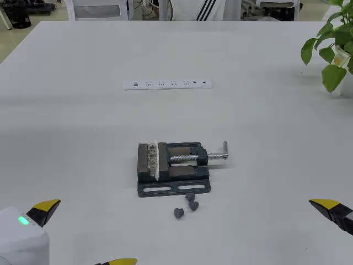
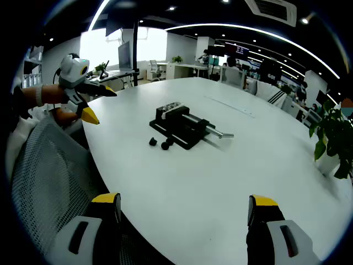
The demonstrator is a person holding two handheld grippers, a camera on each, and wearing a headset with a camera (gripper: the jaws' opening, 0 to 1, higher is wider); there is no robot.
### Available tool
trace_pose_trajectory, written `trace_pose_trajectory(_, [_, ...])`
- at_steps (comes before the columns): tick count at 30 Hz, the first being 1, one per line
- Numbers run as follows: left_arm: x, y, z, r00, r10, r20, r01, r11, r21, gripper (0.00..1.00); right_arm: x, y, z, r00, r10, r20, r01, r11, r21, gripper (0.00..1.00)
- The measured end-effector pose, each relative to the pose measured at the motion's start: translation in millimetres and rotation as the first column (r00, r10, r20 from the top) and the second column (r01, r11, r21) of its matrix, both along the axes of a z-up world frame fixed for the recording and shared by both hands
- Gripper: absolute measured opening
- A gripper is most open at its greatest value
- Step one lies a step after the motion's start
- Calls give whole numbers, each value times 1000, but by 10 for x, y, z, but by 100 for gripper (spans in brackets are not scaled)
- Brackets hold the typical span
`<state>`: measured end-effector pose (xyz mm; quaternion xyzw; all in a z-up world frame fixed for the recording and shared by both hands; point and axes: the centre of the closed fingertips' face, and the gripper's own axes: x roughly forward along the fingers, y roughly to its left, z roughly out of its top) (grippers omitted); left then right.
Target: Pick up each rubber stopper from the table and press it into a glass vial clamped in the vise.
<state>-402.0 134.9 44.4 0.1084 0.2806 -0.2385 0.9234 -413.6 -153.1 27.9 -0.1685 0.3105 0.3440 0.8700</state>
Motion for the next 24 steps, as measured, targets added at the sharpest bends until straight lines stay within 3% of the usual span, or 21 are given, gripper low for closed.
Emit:
trace_pose_trajectory(10, [-11, -38, -36, 1000, -5, 2, 5, 1000, 4, 93, 21, 39, 6, 1000, -15, 9, 15, 1000, -2, 93])
trace_pose_trajectory(24, [-83, 18, -94, 1000, 19, -11, -19, 1000, 3, 93, 231, 288, 128, 997, 7, 70, -8, 1000, 12, 88])
